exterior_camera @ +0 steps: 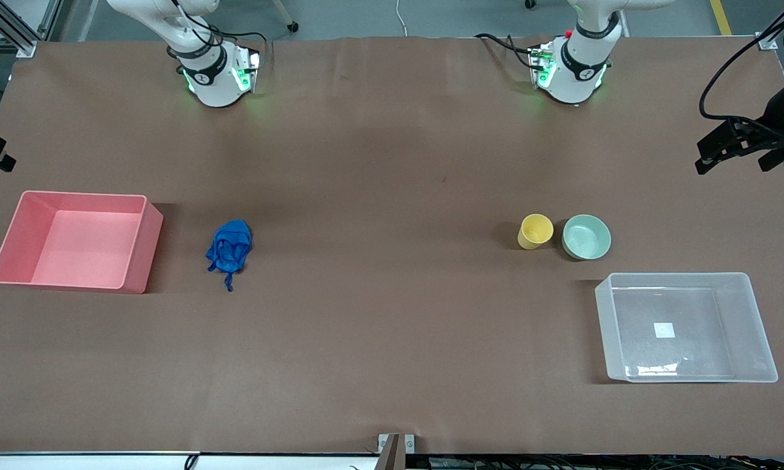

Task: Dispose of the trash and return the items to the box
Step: 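Reach the right gripper to the blue cloth while the left gripper reaches the bowl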

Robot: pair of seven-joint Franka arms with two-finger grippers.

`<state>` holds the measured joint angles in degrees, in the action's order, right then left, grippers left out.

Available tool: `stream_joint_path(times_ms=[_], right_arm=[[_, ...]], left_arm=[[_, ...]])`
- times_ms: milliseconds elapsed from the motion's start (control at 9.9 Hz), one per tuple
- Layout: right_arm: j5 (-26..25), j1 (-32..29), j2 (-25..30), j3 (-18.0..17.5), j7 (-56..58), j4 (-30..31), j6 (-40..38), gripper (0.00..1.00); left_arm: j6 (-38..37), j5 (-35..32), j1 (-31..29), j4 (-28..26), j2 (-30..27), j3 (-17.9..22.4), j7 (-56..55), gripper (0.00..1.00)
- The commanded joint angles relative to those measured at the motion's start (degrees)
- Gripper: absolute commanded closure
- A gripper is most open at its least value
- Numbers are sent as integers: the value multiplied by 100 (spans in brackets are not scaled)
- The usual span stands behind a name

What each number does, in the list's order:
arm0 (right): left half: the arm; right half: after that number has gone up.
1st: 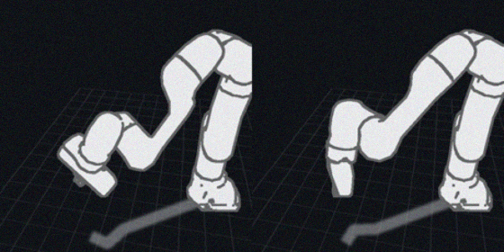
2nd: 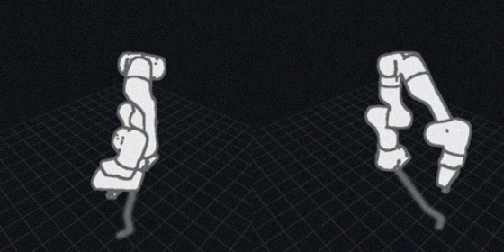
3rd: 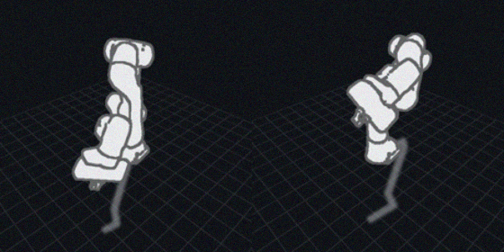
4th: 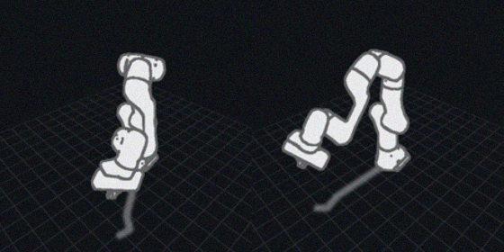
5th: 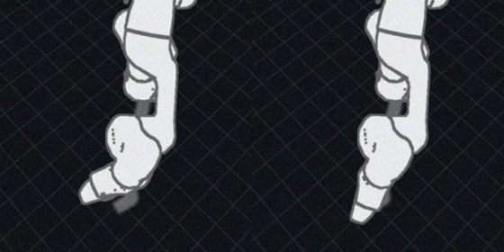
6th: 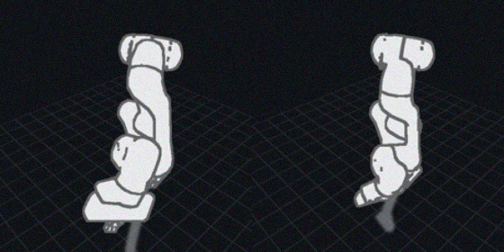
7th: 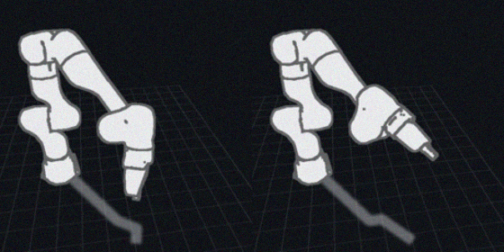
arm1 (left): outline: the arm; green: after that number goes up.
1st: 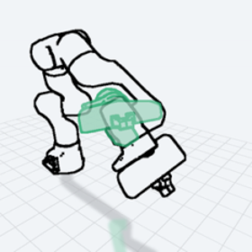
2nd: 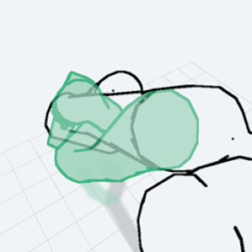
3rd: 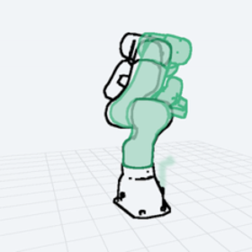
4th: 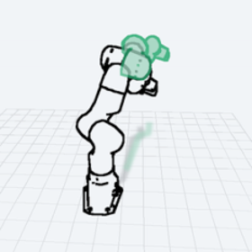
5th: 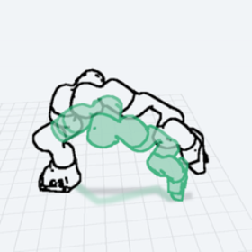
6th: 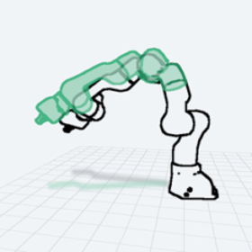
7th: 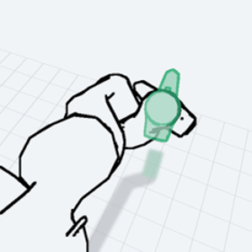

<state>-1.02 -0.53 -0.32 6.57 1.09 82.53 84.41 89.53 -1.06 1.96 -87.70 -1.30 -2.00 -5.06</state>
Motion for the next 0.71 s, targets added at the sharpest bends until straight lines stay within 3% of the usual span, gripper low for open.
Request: stream_joint_path(times_ms=[0, 404, 606], right_arm=[[58, 18, -3, 11, -109, -43, -83, 0], [58, 27, -3, 2, -215, -52, -92, 0], [50, 27, -3, 2, -215, -44, -83, 0]], left_arm=[[57, 149, 6, -221, -2, 24, -66, 0], [30, 80, 6, -334, 148, 41, 12, 0], [894, 80, -3, -1296, 69, 138, 57, 0]])
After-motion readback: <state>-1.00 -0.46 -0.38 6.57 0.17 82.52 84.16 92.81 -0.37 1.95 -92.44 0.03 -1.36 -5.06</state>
